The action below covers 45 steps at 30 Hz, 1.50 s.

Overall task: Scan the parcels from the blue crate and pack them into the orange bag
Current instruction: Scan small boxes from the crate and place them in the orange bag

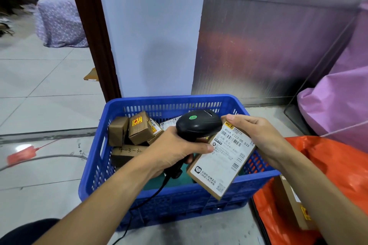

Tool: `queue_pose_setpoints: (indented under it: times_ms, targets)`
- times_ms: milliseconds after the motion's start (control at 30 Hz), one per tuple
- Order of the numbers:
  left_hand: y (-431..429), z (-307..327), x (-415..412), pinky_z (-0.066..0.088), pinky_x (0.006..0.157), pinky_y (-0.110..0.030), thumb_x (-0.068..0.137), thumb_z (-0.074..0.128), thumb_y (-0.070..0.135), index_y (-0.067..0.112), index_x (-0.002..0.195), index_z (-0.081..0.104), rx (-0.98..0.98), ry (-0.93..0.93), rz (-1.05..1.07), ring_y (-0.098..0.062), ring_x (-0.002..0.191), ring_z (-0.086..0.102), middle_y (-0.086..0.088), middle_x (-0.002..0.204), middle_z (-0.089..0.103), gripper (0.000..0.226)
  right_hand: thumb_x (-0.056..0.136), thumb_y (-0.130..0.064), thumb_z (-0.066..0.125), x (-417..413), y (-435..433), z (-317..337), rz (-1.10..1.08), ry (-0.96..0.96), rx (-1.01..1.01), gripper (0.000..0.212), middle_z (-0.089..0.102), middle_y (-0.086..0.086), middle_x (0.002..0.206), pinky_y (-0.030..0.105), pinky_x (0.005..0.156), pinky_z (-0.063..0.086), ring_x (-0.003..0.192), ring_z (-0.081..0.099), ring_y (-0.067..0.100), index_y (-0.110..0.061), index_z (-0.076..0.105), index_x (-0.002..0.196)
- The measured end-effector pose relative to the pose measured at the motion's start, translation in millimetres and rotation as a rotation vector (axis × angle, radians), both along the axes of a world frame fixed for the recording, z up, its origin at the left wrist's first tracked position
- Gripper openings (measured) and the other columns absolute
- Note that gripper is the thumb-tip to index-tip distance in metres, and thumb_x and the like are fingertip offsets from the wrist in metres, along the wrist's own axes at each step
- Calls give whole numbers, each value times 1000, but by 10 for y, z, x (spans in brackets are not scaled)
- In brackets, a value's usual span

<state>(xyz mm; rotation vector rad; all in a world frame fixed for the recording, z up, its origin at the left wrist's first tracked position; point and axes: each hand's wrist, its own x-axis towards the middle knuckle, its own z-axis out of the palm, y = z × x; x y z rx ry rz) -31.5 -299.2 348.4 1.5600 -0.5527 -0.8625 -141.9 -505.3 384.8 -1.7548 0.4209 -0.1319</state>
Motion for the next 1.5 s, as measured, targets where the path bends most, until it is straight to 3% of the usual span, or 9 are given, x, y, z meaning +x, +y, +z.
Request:
queue_pose_setpoints:
  times_ms: [167, 267, 433, 633, 733, 800, 900, 1033, 1500]
  targets:
    - [49, 45, 31, 46, 59, -28, 80, 84, 2, 2, 112, 75, 52, 0, -65, -14, 55, 52, -20, 100, 77, 33, 76, -50, 73, 0, -40, -17, -58, -40, 49, 44, 78, 17, 97, 47, 92, 57, 90, 77, 34, -15, 81, 102]
    - [62, 62, 56, 46, 59, -28, 80, 86, 7, 3, 110, 76, 46, -17, -77, -14, 57, 52, -14, 88, 77, 32, 79, -49, 71, -2, -57, -17, -94, -46, 77, 46, 78, 18, 99, 45, 89, 58, 91, 76, 35, -12, 79, 106]
    - [56, 91, 40, 43, 58, -30, 78, 89, 14, 8, 108, 77, 2, -47, -49, -13, 56, 53, -21, 98, 78, 33, 87, -48, 67, -18, -96, -5, -118, -46, 174, 51, 76, 20, 105, 43, 89, 57, 94, 76, 33, -9, 73, 119]
    - [34, 77, 32, 43, 57, -31, 68, 86, 16, 5, 105, 77, 29, -41, 27, -23, 67, 53, -20, 94, 77, 39, 85, -47, 72, 20, -1, -2, -200, -90, 242, 39, 77, 11, 94, 45, 92, 52, 85, 73, 24, -14, 78, 103]
    - [14, 96, 43, 43, 54, -26, 78, 83, 6, 6, 90, 77, -13, -16, 110, -16, 56, 50, -11, 72, 72, 13, 78, -62, 72, 41, -23, 6, -257, -106, 388, 66, 72, 9, 106, 40, 88, 49, 97, 68, 25, -14, 69, 124]
    - [21, 109, 62, 42, 53, -24, 81, 80, 3, 4, 92, 77, -77, 31, 198, -15, 56, 49, -13, 75, 74, 12, 80, -68, 69, 75, -9, -9, -220, -138, 454, 82, 63, 12, 105, 37, 83, 51, 95, 62, 27, -8, 62, 135]
    - [14, 128, 93, 44, 52, -22, 84, 79, 8, -4, 109, 72, -160, 128, 304, -13, 56, 50, -15, 89, 79, 29, 89, -63, 64, 104, 84, -67, -141, -135, 486, 59, 67, 6, 92, 39, 86, 54, 88, 63, 23, -12, 66, 120]
    - [7, 115, 100, 46, 57, -27, 83, 80, 15, 1, 114, 72, -195, 219, 382, -13, 55, 50, -16, 93, 79, 35, 80, -49, 66, 103, 344, -132, -23, -26, 468, 48, 77, 3, 116, 49, 100, 55, 115, 70, 25, -26, 66, 122]
    - [30, 168, 169, 46, 59, -30, 91, 73, 21, 4, 116, 68, -238, 267, 406, -13, 52, 49, -6, 90, 76, 31, 73, -37, 78, 210, 231, -92, -145, -85, 354, 57, 79, 5, 106, 37, 70, 65, 94, 77, 22, -16, 64, 124]
